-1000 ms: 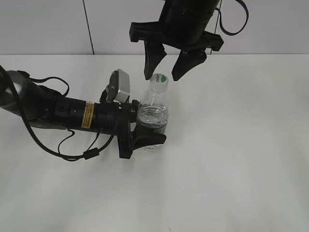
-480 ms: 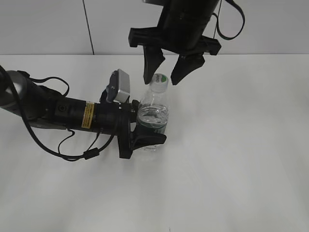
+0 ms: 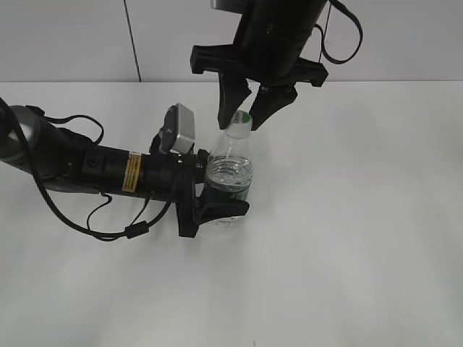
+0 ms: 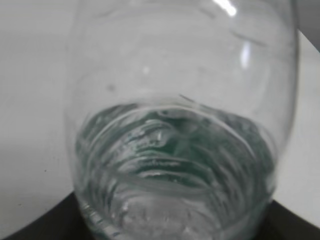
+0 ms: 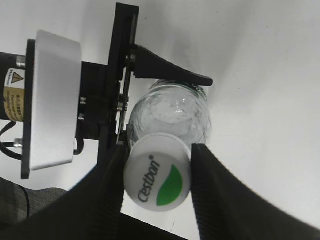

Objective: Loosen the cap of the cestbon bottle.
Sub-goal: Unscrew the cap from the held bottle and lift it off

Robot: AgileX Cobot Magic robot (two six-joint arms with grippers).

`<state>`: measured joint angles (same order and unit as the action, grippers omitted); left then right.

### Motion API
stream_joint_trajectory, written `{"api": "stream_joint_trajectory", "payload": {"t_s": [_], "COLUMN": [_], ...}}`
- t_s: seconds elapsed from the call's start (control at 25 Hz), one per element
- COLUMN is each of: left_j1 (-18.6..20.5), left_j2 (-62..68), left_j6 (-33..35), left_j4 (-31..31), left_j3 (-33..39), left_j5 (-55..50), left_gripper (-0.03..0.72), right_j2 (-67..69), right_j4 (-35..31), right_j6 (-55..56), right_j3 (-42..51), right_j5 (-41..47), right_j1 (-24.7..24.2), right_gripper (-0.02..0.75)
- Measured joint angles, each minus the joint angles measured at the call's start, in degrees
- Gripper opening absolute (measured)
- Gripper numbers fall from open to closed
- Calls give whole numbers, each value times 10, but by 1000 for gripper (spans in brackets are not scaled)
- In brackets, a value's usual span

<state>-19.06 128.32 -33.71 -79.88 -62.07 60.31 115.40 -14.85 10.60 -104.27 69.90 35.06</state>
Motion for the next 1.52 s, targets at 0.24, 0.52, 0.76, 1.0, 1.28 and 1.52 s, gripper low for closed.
{"api": "stream_joint_trajectory", "payload": {"t_s": [0.24, 0.52, 0.76, 1.0, 1.28, 1.52], "left_j1": [0, 0, 0, 0, 0, 0], "left_j2": [0, 0, 0, 0, 0, 0], "left_j6": [0, 2, 4, 5, 5, 4], "left_j4": [0, 2, 2, 2, -1, 0], "left_j3": [0, 0, 0, 0, 0, 0], "left_j5": [-2, -4, -4, -2, 7, 3], "left_gripper": [414, 414, 414, 414, 414, 414], "right_j2": [0, 0, 0, 0, 0, 0], "right_j4": [1, -1, -3, -6, -10, 28], "right_j6": [-3, -75, -197, -331, -464, -567], "right_j3": [0, 0, 0, 0, 0, -1], "right_j5": [0, 0, 0, 0, 0, 3], "right_j1": [0, 0, 0, 0, 0, 2], "right_gripper": [305, 305, 303, 303, 302, 302]}}
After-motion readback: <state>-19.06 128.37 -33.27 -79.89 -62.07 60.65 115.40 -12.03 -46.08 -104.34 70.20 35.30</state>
